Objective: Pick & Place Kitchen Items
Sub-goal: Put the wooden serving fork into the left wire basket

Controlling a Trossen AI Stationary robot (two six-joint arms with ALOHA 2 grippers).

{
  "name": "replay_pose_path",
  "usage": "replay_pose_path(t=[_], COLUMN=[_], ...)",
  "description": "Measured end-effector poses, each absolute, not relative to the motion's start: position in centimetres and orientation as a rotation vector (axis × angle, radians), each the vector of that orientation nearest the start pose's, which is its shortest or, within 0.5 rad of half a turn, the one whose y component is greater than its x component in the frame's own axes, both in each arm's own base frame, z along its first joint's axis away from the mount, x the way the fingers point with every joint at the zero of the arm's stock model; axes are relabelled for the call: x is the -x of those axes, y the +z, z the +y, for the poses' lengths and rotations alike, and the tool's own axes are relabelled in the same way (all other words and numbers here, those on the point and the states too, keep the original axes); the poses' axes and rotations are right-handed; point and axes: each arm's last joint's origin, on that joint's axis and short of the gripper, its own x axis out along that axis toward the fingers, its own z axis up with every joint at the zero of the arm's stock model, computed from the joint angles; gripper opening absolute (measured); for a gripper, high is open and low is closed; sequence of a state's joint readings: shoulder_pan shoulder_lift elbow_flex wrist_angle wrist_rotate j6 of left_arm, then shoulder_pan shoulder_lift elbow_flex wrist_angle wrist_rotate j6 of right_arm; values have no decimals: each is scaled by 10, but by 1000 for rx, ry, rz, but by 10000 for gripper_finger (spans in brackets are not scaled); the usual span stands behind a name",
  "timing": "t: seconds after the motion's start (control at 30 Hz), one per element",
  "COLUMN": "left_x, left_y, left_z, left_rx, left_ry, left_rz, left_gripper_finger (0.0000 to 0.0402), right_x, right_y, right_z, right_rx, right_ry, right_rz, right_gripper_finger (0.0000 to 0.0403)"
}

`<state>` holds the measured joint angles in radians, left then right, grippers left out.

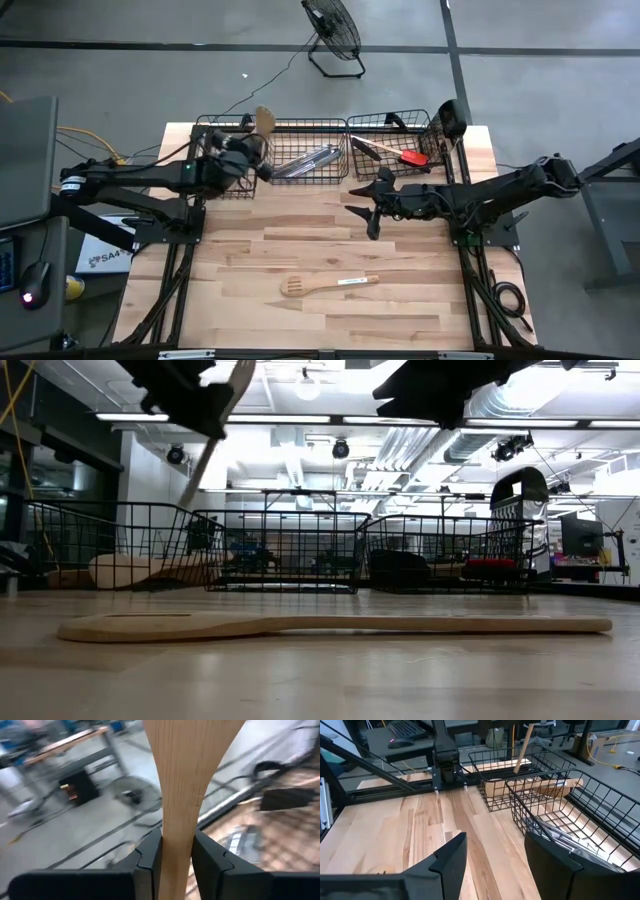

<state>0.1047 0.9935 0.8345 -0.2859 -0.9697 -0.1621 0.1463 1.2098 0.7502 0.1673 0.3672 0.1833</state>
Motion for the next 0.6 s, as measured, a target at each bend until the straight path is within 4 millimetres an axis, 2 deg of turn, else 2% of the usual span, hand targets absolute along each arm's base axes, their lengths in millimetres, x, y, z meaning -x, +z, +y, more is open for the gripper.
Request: replay_pose_path(t=[0.27, 0.6], left_x=[-180, -162], left_y=[290, 276], left_z=[46, 44], left_rx=[-1, 115], left_ry=[1319, 1415], left_rz=[391, 422], left_gripper_finger=[75, 75], right_x=[-262, -262], right_y=[268, 268], right_z=[28, 28], right_rx=[-107, -115], right_ry=[-245, -246], right_rz=[264, 263], right_gripper_finger=[191, 191])
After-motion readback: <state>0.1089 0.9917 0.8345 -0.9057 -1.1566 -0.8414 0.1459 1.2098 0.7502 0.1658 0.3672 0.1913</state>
